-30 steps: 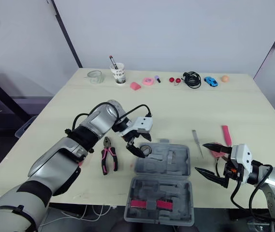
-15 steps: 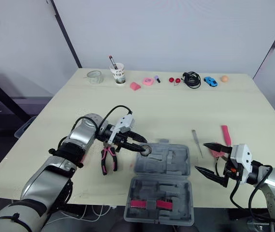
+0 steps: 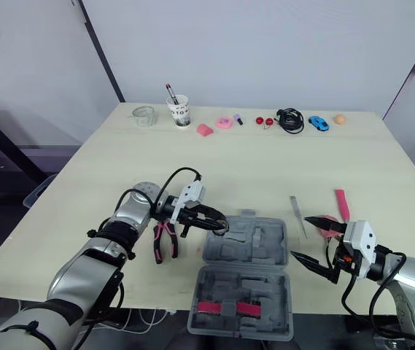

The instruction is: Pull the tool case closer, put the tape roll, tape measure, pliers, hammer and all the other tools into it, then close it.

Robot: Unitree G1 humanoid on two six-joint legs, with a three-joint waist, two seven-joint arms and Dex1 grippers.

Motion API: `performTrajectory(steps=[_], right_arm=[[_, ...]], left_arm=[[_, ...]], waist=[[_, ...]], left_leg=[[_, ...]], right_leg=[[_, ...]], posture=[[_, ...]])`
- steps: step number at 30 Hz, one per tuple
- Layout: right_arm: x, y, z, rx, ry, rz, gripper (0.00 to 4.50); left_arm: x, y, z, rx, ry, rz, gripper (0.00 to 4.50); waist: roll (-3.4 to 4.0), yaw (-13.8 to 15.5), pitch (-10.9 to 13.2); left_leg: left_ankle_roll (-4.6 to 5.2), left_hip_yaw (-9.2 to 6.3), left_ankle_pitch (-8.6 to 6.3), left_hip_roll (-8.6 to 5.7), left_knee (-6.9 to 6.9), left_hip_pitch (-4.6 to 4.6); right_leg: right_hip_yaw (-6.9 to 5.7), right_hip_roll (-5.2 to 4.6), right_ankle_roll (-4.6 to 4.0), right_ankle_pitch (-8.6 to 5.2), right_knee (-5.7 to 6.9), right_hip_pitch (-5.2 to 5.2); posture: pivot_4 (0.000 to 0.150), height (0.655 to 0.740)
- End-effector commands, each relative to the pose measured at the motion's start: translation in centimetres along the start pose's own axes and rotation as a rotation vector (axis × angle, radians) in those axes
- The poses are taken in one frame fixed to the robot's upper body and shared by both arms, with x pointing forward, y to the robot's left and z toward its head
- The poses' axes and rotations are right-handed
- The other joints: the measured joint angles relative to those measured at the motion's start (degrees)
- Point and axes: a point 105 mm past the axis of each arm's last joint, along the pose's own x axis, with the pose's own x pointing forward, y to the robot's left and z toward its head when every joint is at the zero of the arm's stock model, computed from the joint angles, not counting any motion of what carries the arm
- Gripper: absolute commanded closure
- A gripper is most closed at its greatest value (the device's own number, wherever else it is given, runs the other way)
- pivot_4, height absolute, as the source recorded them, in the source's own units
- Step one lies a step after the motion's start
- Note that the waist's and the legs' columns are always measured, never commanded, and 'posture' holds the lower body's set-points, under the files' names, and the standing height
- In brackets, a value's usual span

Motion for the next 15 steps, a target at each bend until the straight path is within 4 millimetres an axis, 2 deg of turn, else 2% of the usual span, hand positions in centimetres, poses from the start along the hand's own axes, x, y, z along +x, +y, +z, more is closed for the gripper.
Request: performTrajectory(steps=[1,7,15], right_arm=[[0.1,-0.2,0.9,-0.043,-0.03,-0.012,0.0],[0.2,-0.3,1.2,-0.052,-0.032,-0.016,0.0],[0.6,-0.3,1.8,-0.059,-0.035,-0.011,0.0]], left_arm=[[0.0,0.8,0.4,0.071,0.012,0.045,3.28],[0.9,1.0,-0.3,0.035,0.007,0.08,3.28],[2.1,0.1,-3.0,-0.065,0.08,0.073,3.28]], waist=[[0.0,0.0,0.0],[0.0,0.0,0.0],[0.0,-0.1,0.0]], left_leg=[[0.0,0.0,0.0,0.0,0.0,0.0],[0.0,-0.01,0.0,0.0,0.0,0.0],[0.0,-0.02,0.0,0.0,0.0,0.01]], right_leg=[[0.0,0.0,0.0,0.0,0.0,0.0],[-0.01,0.0,0.0,0.0,0.0,0.0],[-0.01,0.0,0.0,0.0,0.01,0.0]], posture=[[0.15,0.74],[0.15,0.74],[0.15,0.74]])
